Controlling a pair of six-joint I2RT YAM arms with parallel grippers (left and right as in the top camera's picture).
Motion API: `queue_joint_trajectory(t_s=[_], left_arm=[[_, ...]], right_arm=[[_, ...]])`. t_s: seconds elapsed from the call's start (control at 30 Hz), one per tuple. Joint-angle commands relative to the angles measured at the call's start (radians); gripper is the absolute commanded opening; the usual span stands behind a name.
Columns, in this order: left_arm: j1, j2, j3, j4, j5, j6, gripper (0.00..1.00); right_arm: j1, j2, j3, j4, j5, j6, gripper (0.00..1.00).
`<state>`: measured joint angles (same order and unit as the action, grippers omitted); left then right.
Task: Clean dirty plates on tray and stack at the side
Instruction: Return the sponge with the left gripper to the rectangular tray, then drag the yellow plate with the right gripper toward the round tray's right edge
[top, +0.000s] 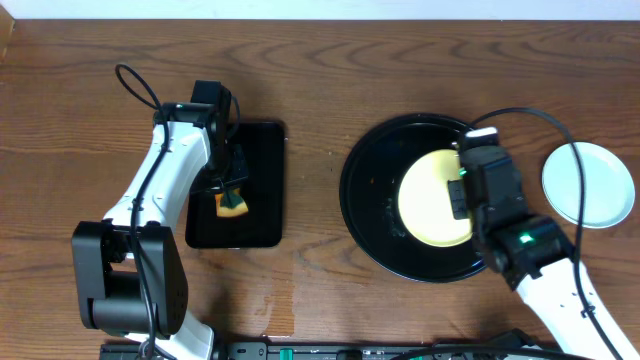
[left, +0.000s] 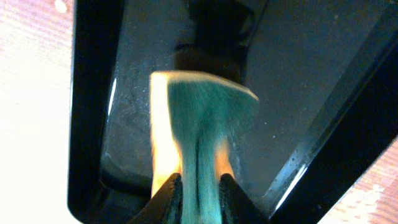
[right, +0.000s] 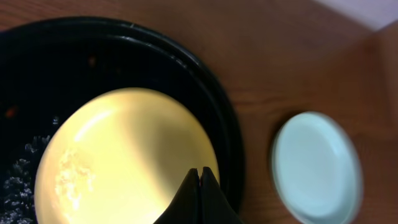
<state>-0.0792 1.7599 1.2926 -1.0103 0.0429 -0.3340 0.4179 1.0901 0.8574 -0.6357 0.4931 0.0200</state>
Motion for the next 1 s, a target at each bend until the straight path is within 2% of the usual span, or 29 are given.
queue_joint_trajectory(t_s=[0.0, 0.03, 0.17, 0.27, 0.33, 0.37, 0.5, 0.57, 0.67, 0.8, 0.97], left_arm=[[0.004, 0.002, 0.001, -0.001, -0.002, 0.016, 0.27], [0.004, 0.002, 0.001, -0.001, -0.002, 0.016, 0.3], [0.004, 0.002, 0.001, 0.0, -0.002, 0.016, 0.52], [0.004, 0.002, 0.001, -0.001, -0.002, 0.016, 0.61], [0.004, 0.002, 0.001, -0.001, -0.002, 0.016, 0.75], [0.004, 0.002, 0.001, -0.001, -0.002, 0.016, 0.78], [0.004, 0.002, 0.001, -0.001, -0.002, 0.016, 0.8], [0.004, 0.002, 0.001, -0.001, -0.002, 0.016, 0.81], [0.004, 0.002, 0.001, -0.001, -0.002, 0.016, 0.82], [0.004, 0.002, 0.001, -0.001, -0.002, 0.016, 0.82], [0.004, 0.002, 0.001, -0.001, -0.002, 0.016, 0.82]], right_arm=[[0.113, -0.009, 0.018, -0.004, 0.251, -0.071, 0.01], [0.142, -0.009, 0.018, -0.004, 0.284, -0.071, 0.01], [0.209, -0.009, 0.018, -0.007, 0.309, -0.057, 0.01], [0.174, -0.003, 0.018, -0.027, 0.205, 0.033, 0.01], [0.107, 0.007, 0.018, -0.036, 0.086, 0.105, 0.01], [0.078, 0.011, 0.018, -0.037, 0.039, 0.124, 0.03], [-0.128, 0.035, 0.018, -0.038, -0.221, 0.167, 0.17], [-0.245, 0.054, 0.018, -0.038, -0.365, 0.166, 0.19], [-0.385, 0.094, 0.018, -0.038, -0.482, 0.167, 0.22], [-0.524, 0.177, 0.018, -0.037, -0.549, 0.166, 0.24], [-0.594, 0.29, 0.018, -0.035, -0.578, 0.166, 0.24]])
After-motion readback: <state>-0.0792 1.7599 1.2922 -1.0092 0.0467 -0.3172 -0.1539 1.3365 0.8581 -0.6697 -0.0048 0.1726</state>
